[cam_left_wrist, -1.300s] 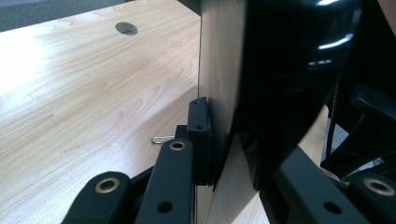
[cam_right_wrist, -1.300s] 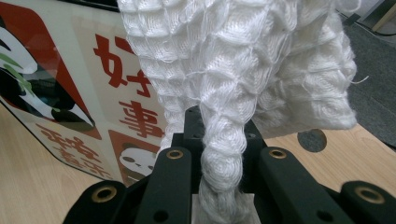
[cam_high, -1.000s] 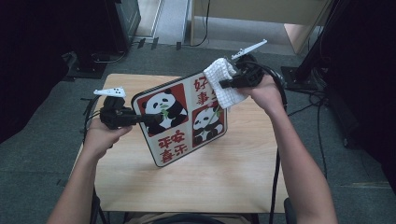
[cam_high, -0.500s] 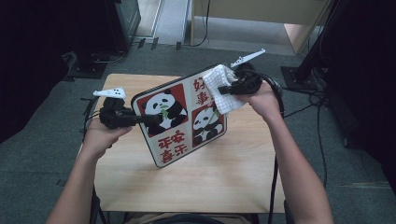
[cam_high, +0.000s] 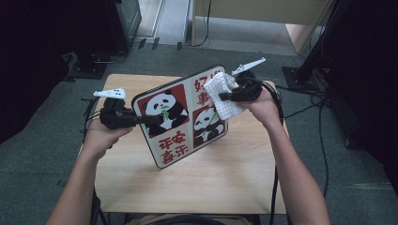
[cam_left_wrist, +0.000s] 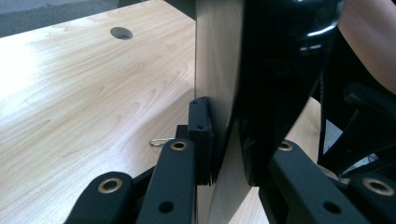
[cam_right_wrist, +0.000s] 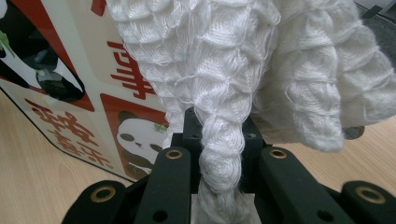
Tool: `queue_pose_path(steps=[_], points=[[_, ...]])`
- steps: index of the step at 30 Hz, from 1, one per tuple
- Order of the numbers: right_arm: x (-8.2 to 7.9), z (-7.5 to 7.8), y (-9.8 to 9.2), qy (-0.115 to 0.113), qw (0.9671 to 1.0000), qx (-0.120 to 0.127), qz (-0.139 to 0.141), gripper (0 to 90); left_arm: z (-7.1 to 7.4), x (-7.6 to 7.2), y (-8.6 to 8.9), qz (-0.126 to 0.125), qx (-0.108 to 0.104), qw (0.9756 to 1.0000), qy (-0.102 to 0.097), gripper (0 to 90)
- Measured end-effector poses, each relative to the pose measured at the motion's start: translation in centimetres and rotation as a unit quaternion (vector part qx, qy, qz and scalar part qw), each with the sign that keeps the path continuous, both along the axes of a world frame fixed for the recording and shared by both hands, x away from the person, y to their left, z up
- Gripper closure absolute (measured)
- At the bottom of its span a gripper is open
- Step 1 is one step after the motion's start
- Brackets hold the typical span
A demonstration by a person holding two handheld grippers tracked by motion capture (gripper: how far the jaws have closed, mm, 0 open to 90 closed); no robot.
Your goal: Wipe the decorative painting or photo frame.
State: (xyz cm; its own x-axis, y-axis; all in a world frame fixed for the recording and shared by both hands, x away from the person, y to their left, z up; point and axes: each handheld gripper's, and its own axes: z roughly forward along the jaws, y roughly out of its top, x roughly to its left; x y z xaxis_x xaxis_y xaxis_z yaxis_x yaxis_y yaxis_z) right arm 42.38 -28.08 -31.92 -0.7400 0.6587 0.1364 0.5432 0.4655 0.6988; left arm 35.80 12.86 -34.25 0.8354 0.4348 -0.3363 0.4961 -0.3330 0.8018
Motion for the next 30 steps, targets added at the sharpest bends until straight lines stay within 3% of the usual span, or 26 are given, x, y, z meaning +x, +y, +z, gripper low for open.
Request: queue_pose_path(steps=[19,30], points=[[-0.7,-2.5,-0.6,0.018,0.9998,0.006,-0.004,79.6,0.0,0.0,0.0,-0.001,-0.002,1.0000,0.002,79.6],[-1.1,-3.9,-0.7,0.016,0.9998,0.010,-0.004,79.1,-0.1,0.0,0.1,-0.003,-0.006,1.0000,0.002,79.4]])
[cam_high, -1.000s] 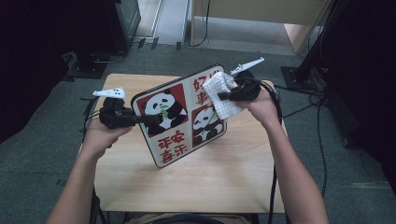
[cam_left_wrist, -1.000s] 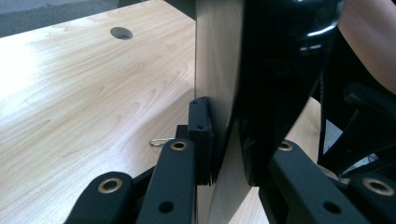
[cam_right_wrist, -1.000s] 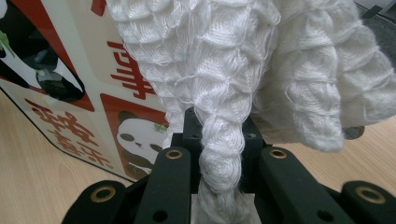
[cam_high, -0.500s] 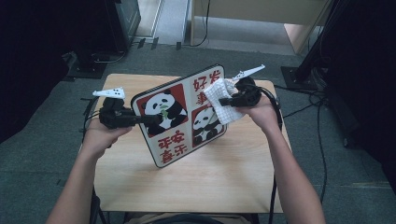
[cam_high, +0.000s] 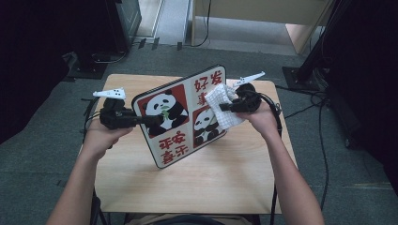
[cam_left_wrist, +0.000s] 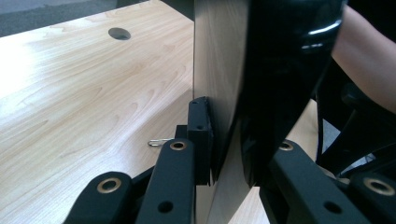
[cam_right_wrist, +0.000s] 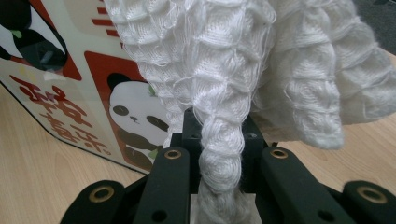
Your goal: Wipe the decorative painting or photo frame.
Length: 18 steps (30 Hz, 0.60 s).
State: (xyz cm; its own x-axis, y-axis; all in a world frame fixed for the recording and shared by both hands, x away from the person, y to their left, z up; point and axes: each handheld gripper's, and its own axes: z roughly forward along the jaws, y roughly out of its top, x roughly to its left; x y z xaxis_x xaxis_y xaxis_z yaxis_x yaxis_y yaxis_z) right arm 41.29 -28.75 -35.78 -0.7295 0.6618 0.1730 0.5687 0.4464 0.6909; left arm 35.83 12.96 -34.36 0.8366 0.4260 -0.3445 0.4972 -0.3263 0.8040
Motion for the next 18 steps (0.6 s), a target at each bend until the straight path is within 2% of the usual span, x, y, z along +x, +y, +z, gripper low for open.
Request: queue_pose_path(steps=[10,18], points=[[-0.4,-1.5,-0.1,-0.007,1.0000,-0.002,-0.001,78.9,0.0,0.0,0.0,0.000,0.001,1.0000,0.000,79.5],[-0.4,-2.2,-0.2,-0.003,1.0000,-0.005,-0.003,78.6,0.0,-0.1,0.0,-0.001,-0.001,1.0000,-0.001,79.4]])
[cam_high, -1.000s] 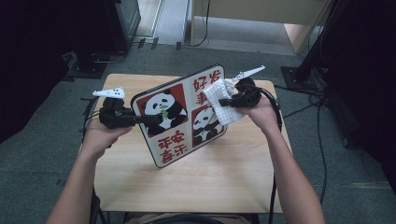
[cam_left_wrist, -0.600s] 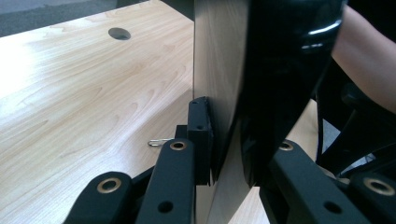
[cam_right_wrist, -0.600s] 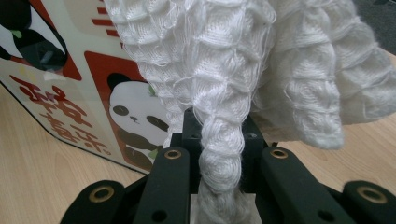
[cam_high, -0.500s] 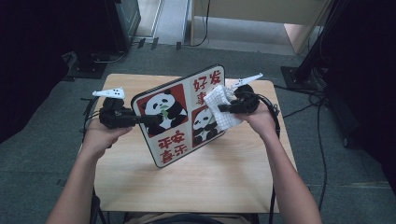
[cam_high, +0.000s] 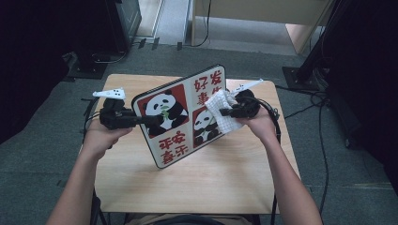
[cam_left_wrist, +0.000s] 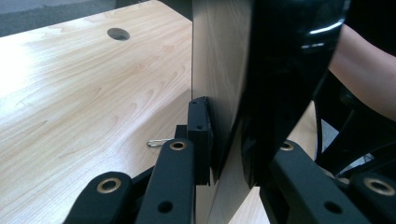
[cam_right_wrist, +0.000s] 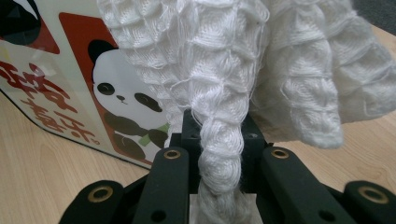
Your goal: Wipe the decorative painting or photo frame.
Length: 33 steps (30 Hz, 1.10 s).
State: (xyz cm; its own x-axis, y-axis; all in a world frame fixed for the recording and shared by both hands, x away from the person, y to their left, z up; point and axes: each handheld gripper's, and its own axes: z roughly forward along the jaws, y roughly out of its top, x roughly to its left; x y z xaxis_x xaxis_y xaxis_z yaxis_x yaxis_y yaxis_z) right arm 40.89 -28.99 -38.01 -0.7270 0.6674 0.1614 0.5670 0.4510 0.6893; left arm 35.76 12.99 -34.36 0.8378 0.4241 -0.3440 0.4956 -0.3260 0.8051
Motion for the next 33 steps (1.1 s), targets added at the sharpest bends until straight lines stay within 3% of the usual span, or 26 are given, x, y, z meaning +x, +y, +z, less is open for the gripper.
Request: queue_pose_path(steps=[22,33], points=[[-0.9,-3.2,-0.1,0.003,0.9999,-0.008,-0.009,78.2,0.0,0.0,0.1,0.002,0.000,1.0000,0.000,79.3],[-1.4,-5.3,-0.3,0.021,0.9996,-0.015,-0.014,78.1,0.1,0.0,0.1,0.002,0.002,1.0000,0.000,79.5]])
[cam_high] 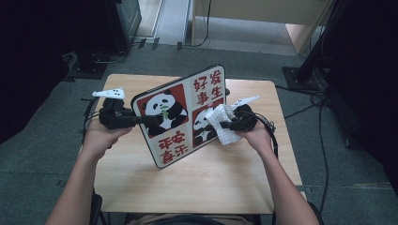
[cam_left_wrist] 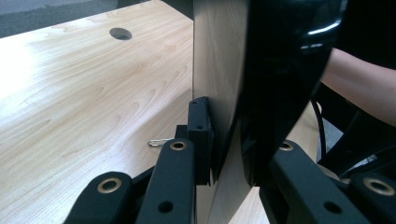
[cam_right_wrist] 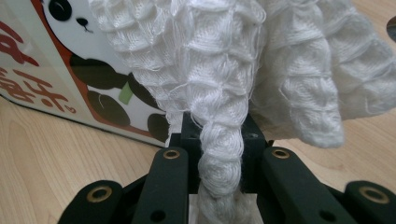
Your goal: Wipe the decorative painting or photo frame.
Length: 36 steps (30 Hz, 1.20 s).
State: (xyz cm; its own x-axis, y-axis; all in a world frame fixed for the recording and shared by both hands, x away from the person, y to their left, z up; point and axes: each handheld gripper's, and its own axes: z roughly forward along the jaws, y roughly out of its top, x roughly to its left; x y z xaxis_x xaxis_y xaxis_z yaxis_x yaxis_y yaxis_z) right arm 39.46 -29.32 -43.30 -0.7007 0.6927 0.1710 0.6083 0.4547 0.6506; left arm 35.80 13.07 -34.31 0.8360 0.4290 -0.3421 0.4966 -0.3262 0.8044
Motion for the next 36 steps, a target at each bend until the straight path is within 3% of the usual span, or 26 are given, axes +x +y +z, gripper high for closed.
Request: queue_pose_path(steps=[9,25,28,36], points=[[-0.2,-1.5,0.1,0.011,0.9999,-0.002,-0.005,78.0,0.0,0.1,0.1,-0.004,-0.001,1.0000,0.000,79.3],[-0.2,-4.2,-0.3,0.053,0.9986,-0.002,-0.002,78.0,-0.1,-0.2,0.1,0.001,-0.003,1.0000,-0.001,79.0],[-0.2,-4.3,-0.3,0.062,0.9981,-0.001,-0.006,78.0,-0.1,-0.2,0.1,0.003,-0.004,1.0000,-0.005,78.7],[-0.5,-3.4,-0.9,0.048,0.9988,0.000,-0.005,78.2,0.0,-0.4,-0.1,0.021,0.005,0.9997,-0.015,77.4]])
